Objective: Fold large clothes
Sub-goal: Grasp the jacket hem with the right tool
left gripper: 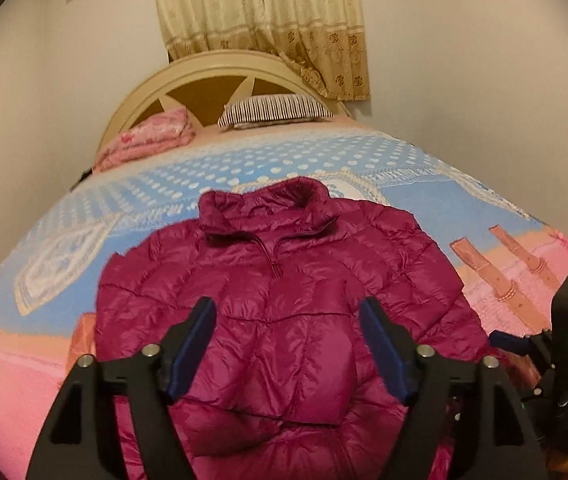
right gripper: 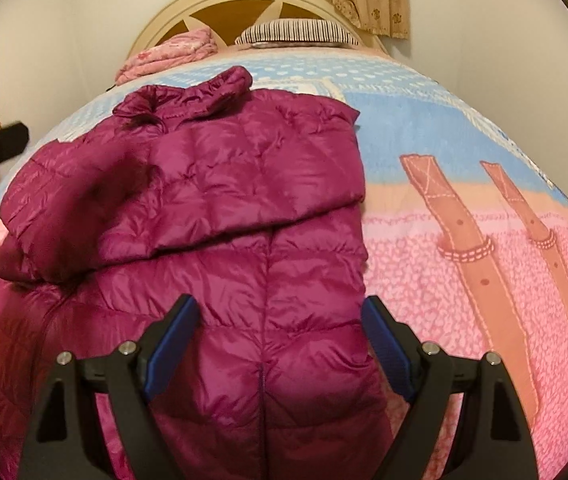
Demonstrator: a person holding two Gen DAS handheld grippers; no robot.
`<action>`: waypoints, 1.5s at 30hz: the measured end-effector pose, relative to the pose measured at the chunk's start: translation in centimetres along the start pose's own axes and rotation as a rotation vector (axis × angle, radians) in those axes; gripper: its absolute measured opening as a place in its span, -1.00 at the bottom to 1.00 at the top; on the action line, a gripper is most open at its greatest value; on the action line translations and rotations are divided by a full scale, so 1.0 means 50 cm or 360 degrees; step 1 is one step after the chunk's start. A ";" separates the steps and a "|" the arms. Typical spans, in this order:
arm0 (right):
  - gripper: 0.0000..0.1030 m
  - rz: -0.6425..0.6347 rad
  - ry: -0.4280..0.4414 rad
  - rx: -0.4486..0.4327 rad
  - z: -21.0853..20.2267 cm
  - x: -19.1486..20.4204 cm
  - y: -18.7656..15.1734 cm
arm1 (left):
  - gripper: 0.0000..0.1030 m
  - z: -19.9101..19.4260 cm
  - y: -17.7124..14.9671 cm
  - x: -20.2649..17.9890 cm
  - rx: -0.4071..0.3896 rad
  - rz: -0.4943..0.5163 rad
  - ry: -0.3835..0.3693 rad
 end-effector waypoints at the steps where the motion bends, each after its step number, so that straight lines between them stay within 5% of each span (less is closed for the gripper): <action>1: 0.68 -0.0002 -0.0003 -0.0005 -0.002 0.000 -0.001 | 0.54 -0.007 0.001 0.006 -0.0015 0.0008 0.0008; 6: 0.68 0.0031 0.0043 -0.0024 -0.012 -0.003 0.003 | 0.69 -0.038 0.013 0.104 -0.0074 -0.0010 0.0116; 11: 0.68 0.0088 0.0189 -0.0090 -0.074 0.031 0.047 | 0.73 -0.012 0.003 0.301 -0.0003 -0.0198 0.0312; 16: 0.70 -0.0007 0.0421 -0.0041 -0.086 0.162 0.103 | 0.73 0.020 -0.038 0.400 0.0110 -0.0405 0.0302; 19: 0.69 -0.0012 0.0445 0.0040 -0.040 0.205 0.114 | 0.73 0.024 -0.068 0.414 0.0144 -0.0422 0.0300; 21: 0.28 0.0001 0.0427 0.0096 -0.001 0.219 0.111 | 0.73 0.027 -0.084 0.416 0.0170 -0.0433 0.0283; 22: -0.37 0.0023 0.0488 0.0163 0.022 0.229 0.103 | 0.73 0.030 -0.091 0.422 0.0182 -0.0437 0.0286; 23: -0.68 0.0032 0.0528 0.0209 0.032 0.234 0.098 | 0.73 0.034 -0.093 0.423 0.0186 -0.0440 0.0285; 26: -0.75 0.0018 0.0494 0.0205 0.034 0.229 0.084 | 0.73 0.044 -0.091 0.429 0.0185 -0.0459 0.0265; 34: -0.74 0.0047 0.0283 0.0187 0.014 0.156 0.068 | 0.73 0.085 -0.040 0.387 0.0186 -0.0397 0.0211; 36: -0.53 0.0044 0.0251 0.0083 -0.014 0.156 0.095 | 0.73 0.094 -0.028 0.386 0.0190 -0.0386 0.0216; 38: 0.34 0.0032 0.0281 -0.0026 -0.054 0.174 0.129 | 0.73 0.104 -0.018 0.398 0.0188 -0.0400 0.0227; 40: 0.61 -0.0018 0.0331 -0.0113 -0.082 0.211 0.163 | 0.73 0.115 -0.007 0.411 0.0191 -0.0421 0.0244; 42: 0.42 -0.0093 0.0350 -0.0107 -0.078 0.248 0.182 | 0.73 0.125 0.004 0.414 0.0187 -0.0441 0.0228; 44: -0.13 -0.0150 0.0380 -0.0066 -0.057 0.287 0.193 | 0.73 0.136 0.016 0.401 0.0175 -0.0468 0.0169; 45: -0.20 -0.0170 0.0376 -0.0039 -0.041 0.300 0.193 | 0.73 0.143 0.020 0.386 0.0175 -0.0459 0.0115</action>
Point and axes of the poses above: each gripper's, at about its wrist camera, not at the fingertips, and z roughly the way its jaws point, x to its left, y to its top, the point moved 9 cm from there along z, roughly the way its jaws point
